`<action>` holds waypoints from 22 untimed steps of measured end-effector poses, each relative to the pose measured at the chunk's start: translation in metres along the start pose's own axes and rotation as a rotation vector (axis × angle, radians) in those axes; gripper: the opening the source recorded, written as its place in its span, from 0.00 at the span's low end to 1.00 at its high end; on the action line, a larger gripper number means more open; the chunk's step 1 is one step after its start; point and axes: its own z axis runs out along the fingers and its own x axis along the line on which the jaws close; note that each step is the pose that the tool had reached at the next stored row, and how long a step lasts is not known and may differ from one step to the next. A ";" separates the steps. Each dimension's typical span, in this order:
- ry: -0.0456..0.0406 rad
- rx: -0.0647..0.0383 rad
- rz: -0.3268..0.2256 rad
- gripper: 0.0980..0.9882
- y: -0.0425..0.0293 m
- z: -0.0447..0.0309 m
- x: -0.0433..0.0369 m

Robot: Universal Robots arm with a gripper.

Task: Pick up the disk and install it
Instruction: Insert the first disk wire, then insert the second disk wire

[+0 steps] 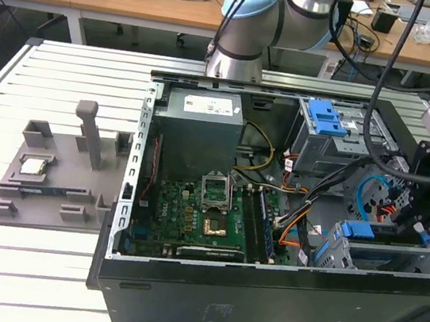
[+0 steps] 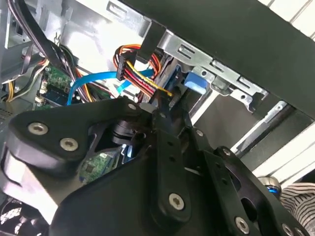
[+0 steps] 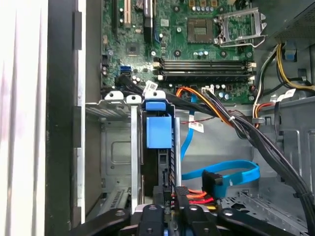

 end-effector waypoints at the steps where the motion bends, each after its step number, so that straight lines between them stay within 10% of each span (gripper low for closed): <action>1: 0.0005 0.000 0.000 0.16 0.0004 -0.0047 -0.0001; 8: 0.0015 0.000 0.000 0.01 0.0038 -0.0485 -0.0046; 20: 0.0013 0.000 0.000 0.01 0.0039 -0.0498 -0.0046; 22: 0.0013 0.000 0.000 0.22 0.0039 -0.0499 -0.0046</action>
